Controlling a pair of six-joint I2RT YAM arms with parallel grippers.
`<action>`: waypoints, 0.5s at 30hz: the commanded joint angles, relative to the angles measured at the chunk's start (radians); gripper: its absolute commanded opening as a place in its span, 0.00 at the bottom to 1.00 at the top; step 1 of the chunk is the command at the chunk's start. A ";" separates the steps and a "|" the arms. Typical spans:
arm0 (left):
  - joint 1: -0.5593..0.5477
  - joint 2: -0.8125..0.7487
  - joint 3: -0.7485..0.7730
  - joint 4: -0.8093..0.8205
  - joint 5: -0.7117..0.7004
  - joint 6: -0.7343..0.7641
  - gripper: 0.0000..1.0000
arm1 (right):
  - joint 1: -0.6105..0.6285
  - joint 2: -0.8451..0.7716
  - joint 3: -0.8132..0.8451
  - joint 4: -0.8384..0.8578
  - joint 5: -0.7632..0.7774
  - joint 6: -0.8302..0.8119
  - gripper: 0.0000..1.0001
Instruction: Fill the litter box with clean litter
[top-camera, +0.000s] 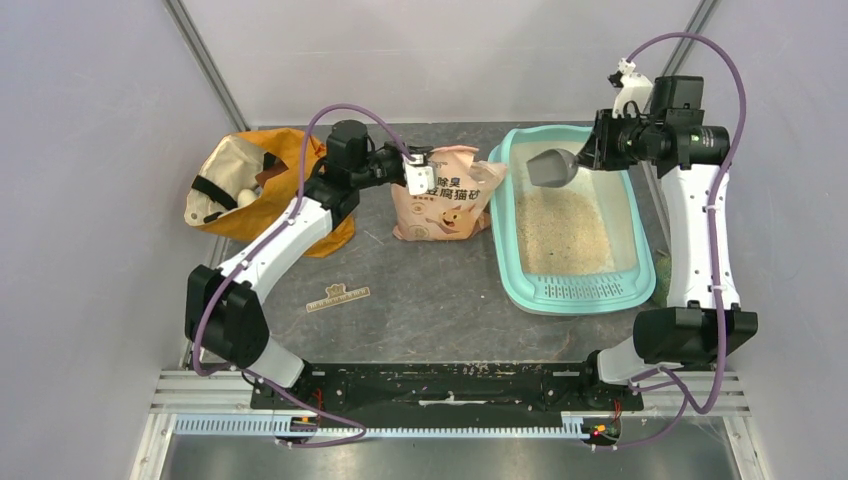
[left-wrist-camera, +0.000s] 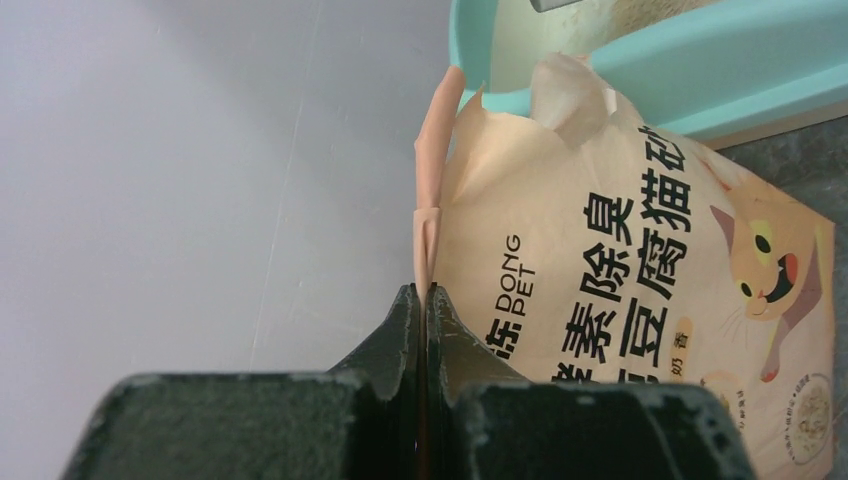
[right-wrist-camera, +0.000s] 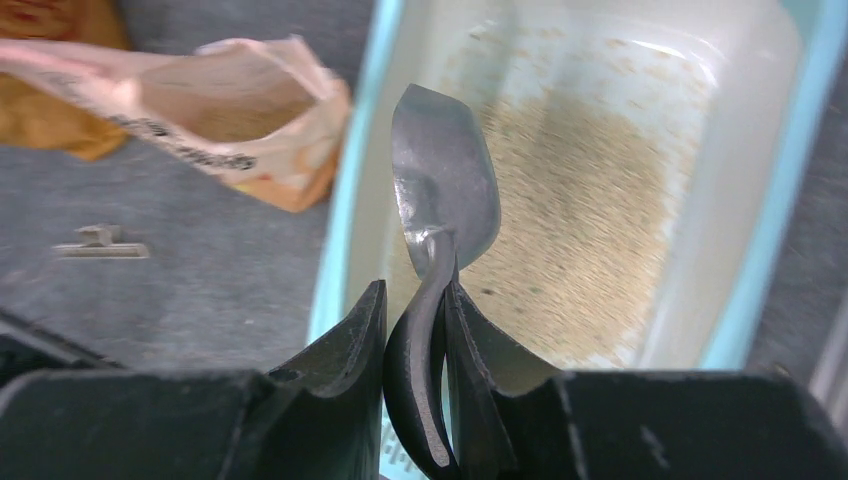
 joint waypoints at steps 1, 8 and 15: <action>0.040 -0.031 0.034 0.056 -0.120 0.019 0.02 | -0.009 -0.037 0.059 0.054 -0.314 0.098 0.00; 0.084 -0.061 -0.025 0.091 -0.160 0.019 0.02 | 0.042 -0.083 -0.126 0.081 -0.643 0.276 0.00; 0.090 -0.094 -0.081 0.128 -0.159 -0.007 0.02 | 0.278 -0.102 -0.347 0.221 -0.624 0.308 0.00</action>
